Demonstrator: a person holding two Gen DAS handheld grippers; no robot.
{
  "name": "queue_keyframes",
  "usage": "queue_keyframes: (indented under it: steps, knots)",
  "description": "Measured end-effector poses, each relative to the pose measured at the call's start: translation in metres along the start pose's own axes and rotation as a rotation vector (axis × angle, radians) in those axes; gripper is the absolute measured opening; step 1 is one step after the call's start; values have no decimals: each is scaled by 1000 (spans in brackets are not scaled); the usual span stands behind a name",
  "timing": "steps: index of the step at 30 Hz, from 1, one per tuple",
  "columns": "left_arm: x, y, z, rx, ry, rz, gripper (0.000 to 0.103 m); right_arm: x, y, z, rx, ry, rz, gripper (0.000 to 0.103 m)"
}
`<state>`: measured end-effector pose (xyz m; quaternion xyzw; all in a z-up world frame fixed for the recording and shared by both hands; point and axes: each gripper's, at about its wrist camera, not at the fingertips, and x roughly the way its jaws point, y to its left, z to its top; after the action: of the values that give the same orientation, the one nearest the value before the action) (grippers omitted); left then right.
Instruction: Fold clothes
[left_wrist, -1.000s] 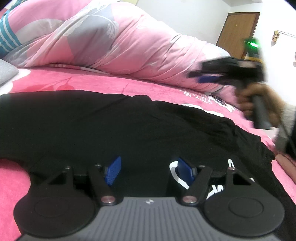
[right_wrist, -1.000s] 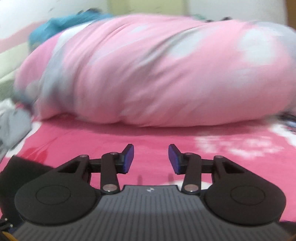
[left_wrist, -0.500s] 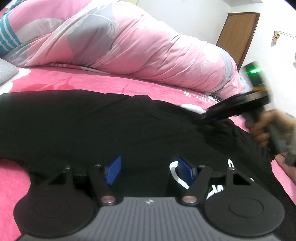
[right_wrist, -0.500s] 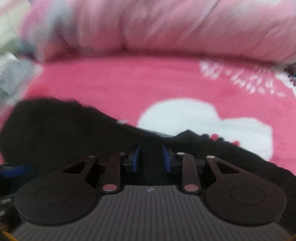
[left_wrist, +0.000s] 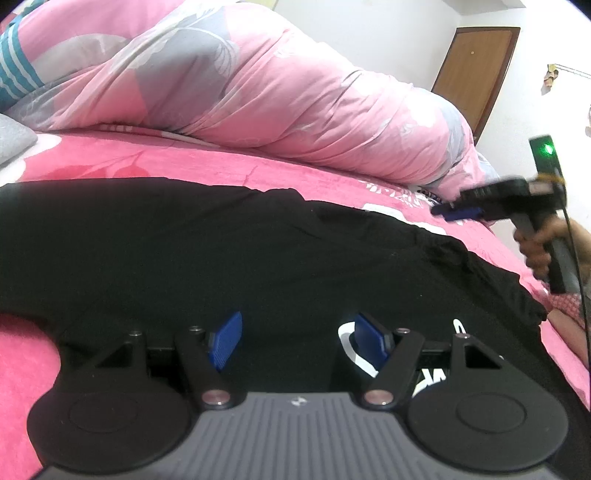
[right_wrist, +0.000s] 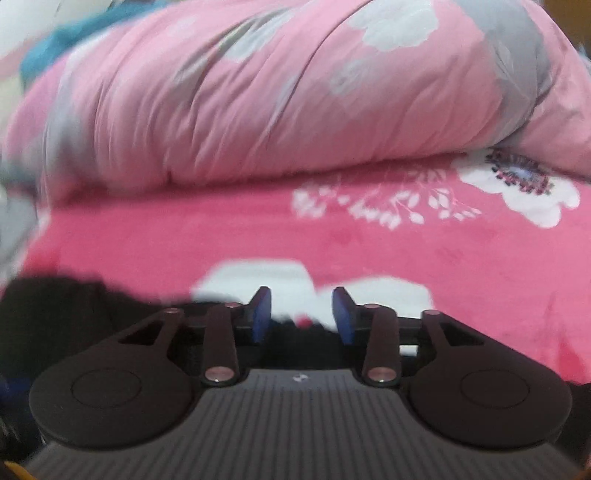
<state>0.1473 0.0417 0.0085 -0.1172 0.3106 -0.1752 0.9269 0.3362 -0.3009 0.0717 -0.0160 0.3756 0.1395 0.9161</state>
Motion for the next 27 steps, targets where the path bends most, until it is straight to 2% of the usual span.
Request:
queue_keyframes:
  steps: [4, 7, 9, 10, 11, 12, 17, 20, 21, 24, 27]
  knots:
    - [0, 0, 0, 0, 0, -1, 69, 5, 9, -17, -195, 35, -16, 48]
    - [0, 1, 0, -1, 0, -1, 69, 21, 11, -24, -293, 67, -35, 52]
    - [0, 1, 0, -1, -1, -2, 69, 26, 7, -22, -256, 51, -56, 47]
    - [0, 1, 0, -1, 0, -1, 69, 28, 5, -20, -237, 43, -66, 39]
    - [1, 1, 0, 1, 3, -7, 69, 31, 3, -19, -218, 35, -76, 13]
    - [1, 1, 0, 4, 9, -15, 69, 34, 1, -18, -200, 27, -87, 9]
    - [1, 0, 0, 8, 11, -15, 69, 46, -9, -12, -106, -13, -138, 5]
    - [1, 0, 0, 12, 10, -17, 70, 54, -16, -8, -48, -38, -170, 6]
    - [2, 0, 0, 9, 11, -19, 70, 51, -23, -5, -5, -59, -207, 7]
    - [1, 1, 1, 4, 11, -24, 70, 20, -44, -3, 68, -126, -320, 9]
    - [1, 1, 1, 2, 11, -26, 70, -39, -64, -13, 113, -170, -375, 10]
